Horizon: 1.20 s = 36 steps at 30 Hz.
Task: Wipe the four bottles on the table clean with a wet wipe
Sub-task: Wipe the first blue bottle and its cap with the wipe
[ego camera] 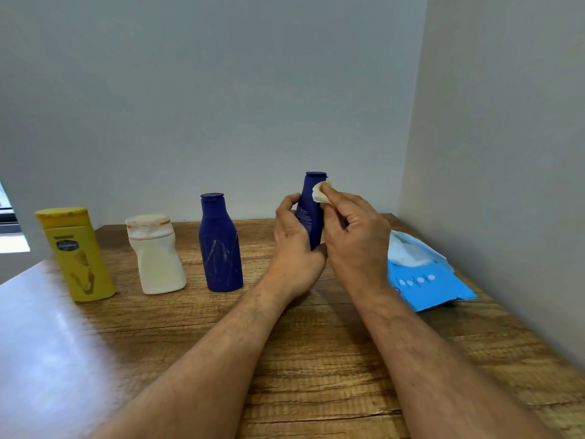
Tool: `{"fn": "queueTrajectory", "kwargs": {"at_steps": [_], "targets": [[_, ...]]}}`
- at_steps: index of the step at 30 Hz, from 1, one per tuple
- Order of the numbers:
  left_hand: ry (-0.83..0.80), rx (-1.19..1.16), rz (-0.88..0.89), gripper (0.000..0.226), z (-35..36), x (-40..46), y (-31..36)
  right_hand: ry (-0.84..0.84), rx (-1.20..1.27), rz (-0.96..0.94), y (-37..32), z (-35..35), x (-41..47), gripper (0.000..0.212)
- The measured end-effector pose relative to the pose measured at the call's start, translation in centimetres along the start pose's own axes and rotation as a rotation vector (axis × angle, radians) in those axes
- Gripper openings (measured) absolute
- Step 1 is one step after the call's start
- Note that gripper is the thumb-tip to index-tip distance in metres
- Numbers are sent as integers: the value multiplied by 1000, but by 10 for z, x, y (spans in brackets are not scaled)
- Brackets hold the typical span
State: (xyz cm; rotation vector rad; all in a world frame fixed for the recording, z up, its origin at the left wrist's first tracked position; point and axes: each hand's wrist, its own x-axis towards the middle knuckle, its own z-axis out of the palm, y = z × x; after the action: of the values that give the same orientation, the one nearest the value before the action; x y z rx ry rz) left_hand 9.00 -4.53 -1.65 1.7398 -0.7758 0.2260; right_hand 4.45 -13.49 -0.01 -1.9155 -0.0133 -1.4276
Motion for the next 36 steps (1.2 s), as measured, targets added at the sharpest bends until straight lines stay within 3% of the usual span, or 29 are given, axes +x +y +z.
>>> {"fn": "queueTrajectory", "kwargs": {"at_steps": [4, 11, 15, 21, 26, 32, 36], "targets": [[-90, -217, -52, 74, -4, 1, 1, 1, 84, 92, -1, -1, 0, 31], [-93, -552, -172, 40, -11, 2, 5, 21, 335, 276, -1, -3, 8, 24], [-61, -554, -162, 59, -12, 2, 6, -8, 354, 315, 1, -2, 7, 25], [-78, -508, -138, 55, -13, 0, 9, -13, 391, 329, 0, -2, 8, 25], [-108, -513, -155, 73, -11, 0, 5, -86, 468, 401, 2, -3, 7, 25], [-123, -700, -247, 58, -12, -1, 11, -61, 460, 411, 3, -5, 9, 24], [-91, -657, -247, 30, -15, -1, 13, -47, 441, 425, 6, -5, 10, 23]]}}
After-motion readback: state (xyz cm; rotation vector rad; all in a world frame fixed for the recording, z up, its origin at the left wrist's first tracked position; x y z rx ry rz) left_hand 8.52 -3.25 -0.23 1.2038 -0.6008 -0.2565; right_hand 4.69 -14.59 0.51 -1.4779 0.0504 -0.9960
